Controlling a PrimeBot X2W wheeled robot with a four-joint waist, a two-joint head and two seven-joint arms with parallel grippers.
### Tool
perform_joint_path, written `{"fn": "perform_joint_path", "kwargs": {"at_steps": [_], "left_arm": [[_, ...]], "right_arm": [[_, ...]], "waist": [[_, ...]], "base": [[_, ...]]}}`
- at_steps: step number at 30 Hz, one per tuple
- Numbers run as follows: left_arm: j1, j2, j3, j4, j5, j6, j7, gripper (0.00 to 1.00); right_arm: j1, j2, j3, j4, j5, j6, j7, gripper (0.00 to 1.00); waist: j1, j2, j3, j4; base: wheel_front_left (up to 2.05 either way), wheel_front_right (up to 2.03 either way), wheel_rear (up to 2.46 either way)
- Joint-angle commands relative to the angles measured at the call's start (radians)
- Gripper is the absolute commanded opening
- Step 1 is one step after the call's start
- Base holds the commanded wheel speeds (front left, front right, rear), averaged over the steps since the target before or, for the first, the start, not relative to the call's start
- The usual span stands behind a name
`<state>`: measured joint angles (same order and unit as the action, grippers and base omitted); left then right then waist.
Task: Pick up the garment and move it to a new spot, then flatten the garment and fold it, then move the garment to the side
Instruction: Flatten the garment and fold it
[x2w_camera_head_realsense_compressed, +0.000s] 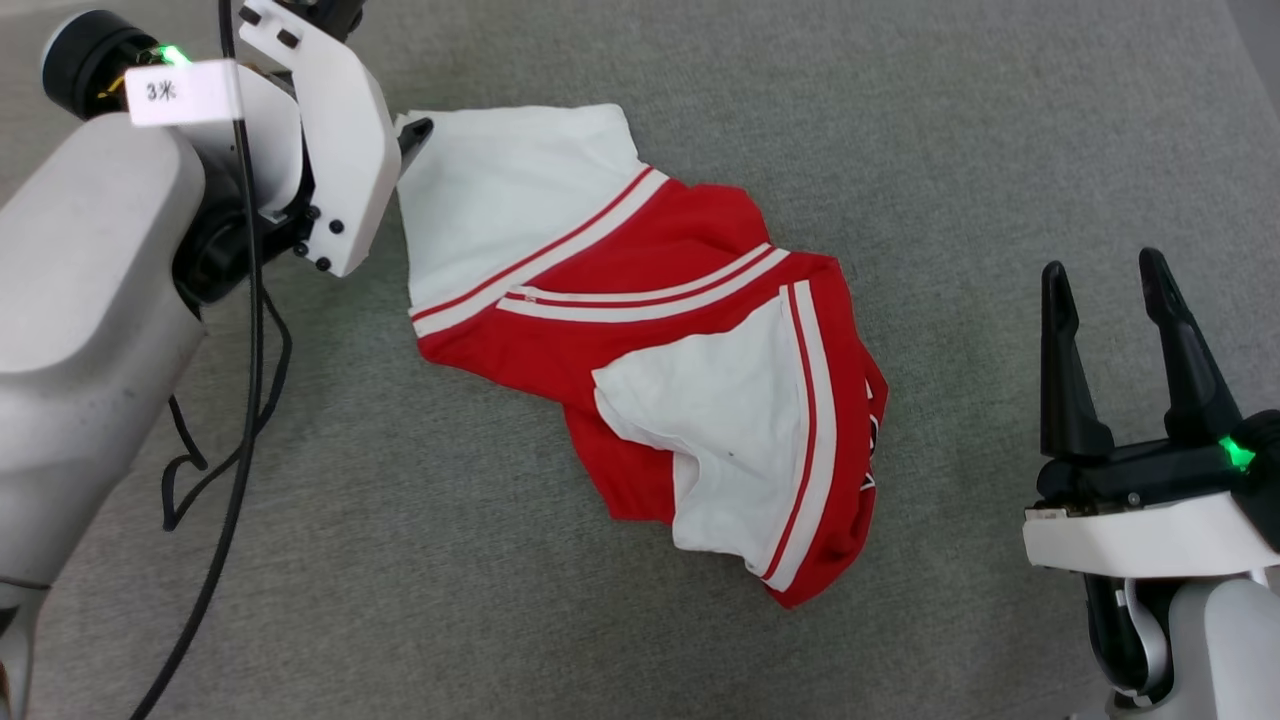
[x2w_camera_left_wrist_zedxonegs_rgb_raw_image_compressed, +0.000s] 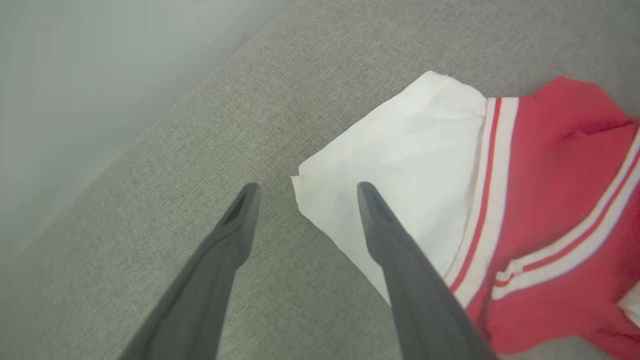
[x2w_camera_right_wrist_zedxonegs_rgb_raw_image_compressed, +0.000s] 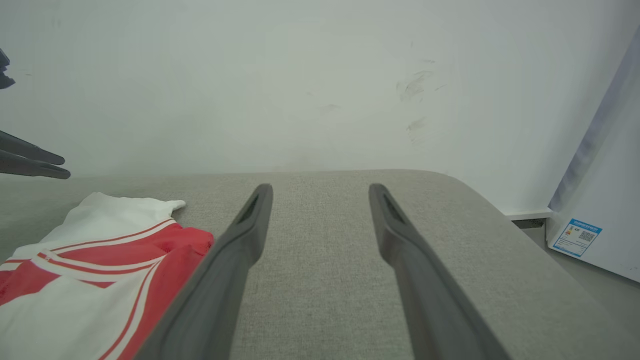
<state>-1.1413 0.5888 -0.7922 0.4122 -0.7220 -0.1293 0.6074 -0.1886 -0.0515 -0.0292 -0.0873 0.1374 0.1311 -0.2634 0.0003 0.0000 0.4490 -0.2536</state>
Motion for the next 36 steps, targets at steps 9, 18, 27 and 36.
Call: {"fn": "perform_joint_path", "kwargs": {"at_steps": [9, 18, 27, 36], "left_arm": [[-0.11, 0.046, -0.175, 0.078, -0.08, 0.001, 0.108, 1.0], [-0.105, 0.061, -0.363, 0.107, -0.17, -0.003, 0.17, 0.0], [-0.162, 0.036, -0.377, 0.132, -0.179, 0.002, -0.076, 0.0], [-0.069, 0.082, -0.377, 0.121, -0.229, 0.002, -0.254, 0.0]], "right_arm": [[-0.049, 0.002, 0.005, -0.019, 0.008, -0.001, -0.002, 1.0], [-0.061, 0.002, 0.009, -0.018, 0.011, -0.001, -0.002, 1.0], [-0.027, 0.002, -0.008, -0.004, -0.018, -0.001, -0.002, 1.0], [0.024, 0.002, -0.017, 0.011, -0.058, -0.001, -0.002, 1.0]], "waist": [[-0.0003, 0.0, 0.09, -0.048], [-0.0003, 0.0, 0.111, -0.049], [-0.0003, 0.0, 0.039, 0.02], [-0.0003, 0.0, -0.09, 0.16]], "base": [[0.0, 0.0, 0.0], [0.0, 0.0, 0.0], [0.0, 0.0, 0.0], [0.0, 0.0, 0.0]]}}
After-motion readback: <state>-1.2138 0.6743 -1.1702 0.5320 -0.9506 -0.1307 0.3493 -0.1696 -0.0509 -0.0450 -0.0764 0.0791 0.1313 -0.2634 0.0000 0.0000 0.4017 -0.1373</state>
